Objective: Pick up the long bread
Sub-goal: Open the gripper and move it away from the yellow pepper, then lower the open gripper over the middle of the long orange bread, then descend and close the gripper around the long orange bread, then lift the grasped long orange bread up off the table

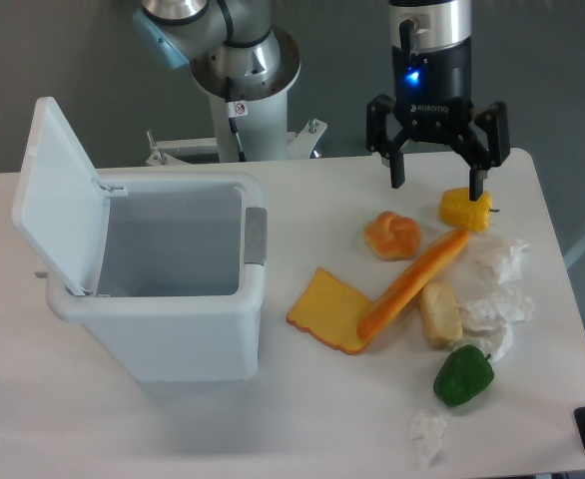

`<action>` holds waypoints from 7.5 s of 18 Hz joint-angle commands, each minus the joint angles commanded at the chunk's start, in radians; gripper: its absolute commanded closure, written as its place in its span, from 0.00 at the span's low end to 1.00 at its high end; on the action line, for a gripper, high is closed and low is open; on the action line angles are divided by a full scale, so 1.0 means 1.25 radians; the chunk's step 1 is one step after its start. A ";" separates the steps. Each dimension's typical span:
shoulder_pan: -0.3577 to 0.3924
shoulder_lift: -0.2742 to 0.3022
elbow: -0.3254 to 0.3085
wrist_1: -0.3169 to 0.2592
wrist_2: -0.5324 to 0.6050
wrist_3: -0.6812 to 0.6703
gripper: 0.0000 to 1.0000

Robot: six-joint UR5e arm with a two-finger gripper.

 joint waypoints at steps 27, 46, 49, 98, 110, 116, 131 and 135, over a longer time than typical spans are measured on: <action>-0.032 -0.093 -0.048 -0.007 -0.040 -0.060 0.00; -0.026 -0.272 -0.020 -0.002 -0.149 -0.001 0.00; -0.016 -0.282 -0.021 -0.004 -0.139 0.027 0.00; -0.060 -0.379 -0.055 0.006 0.012 0.146 0.62; -0.065 -0.371 0.006 0.002 0.011 0.125 0.72; -0.063 -0.320 0.043 -0.009 0.013 0.125 0.72; -0.048 -0.234 0.151 -0.227 0.010 0.118 0.73; -0.034 -0.215 0.155 -0.245 0.007 0.118 0.74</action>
